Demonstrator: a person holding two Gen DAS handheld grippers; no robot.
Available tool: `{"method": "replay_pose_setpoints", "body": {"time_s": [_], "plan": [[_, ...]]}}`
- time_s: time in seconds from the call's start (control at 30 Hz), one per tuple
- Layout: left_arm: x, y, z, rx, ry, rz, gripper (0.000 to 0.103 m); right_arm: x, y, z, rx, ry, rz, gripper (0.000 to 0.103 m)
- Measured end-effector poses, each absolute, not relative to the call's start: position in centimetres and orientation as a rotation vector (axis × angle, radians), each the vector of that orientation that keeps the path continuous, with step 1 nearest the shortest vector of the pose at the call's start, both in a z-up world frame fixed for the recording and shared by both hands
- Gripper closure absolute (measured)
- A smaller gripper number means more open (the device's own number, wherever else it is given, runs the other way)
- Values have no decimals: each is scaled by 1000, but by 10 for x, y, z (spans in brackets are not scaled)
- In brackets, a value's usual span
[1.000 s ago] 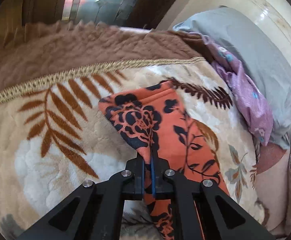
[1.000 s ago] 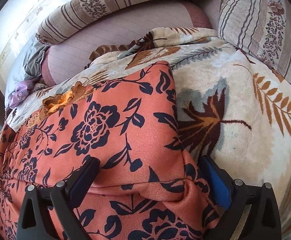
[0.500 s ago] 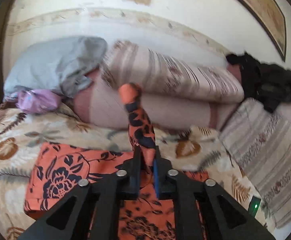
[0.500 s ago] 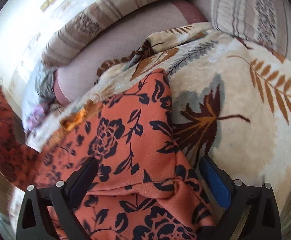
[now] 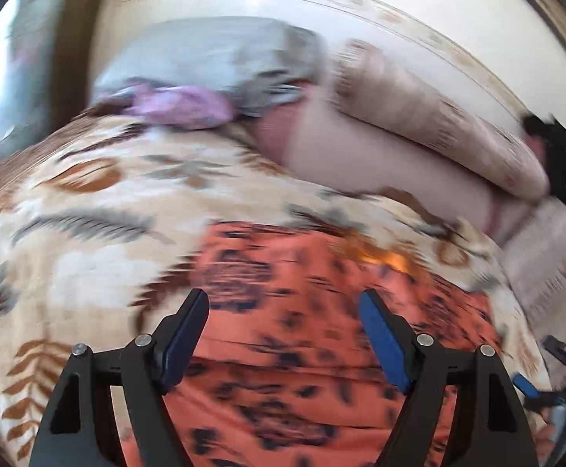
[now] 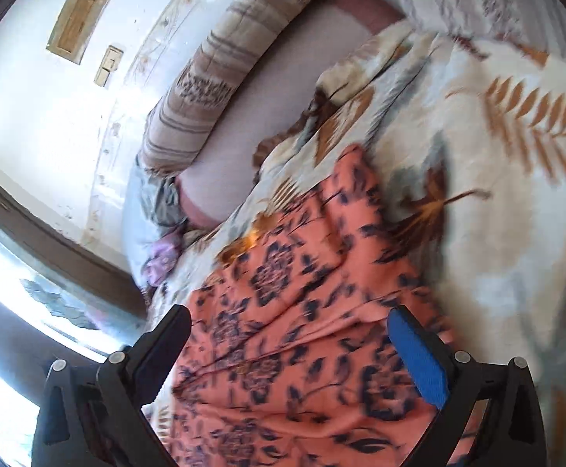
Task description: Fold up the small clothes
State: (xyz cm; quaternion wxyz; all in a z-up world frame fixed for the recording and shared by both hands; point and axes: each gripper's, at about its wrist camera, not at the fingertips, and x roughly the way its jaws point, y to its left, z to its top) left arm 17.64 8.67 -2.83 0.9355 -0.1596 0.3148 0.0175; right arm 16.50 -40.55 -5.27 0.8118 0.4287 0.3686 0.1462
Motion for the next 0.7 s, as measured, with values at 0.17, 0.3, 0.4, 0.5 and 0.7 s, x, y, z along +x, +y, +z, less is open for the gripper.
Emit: {"method": "replay_pose_setpoints", "body": {"time_s": [0.17,0.3,0.4,0.5,0.7], "plan": [[183,131,-53,-514,693,116,23,213,-381,-73,1025,871,274,3],[185,135,-51,-542,672,86,23,246,-370,-94,999,949,102,11],[187,137,-56,-583,713,64,23,260,-365,-91,918,972,29,38],[185,142,-53,-611,692,60,23,277,-354,-81,746,1054,-39,93],[176,161,-42,-632,609,163,23,226,-343,10,474,812,-52,94]]}}
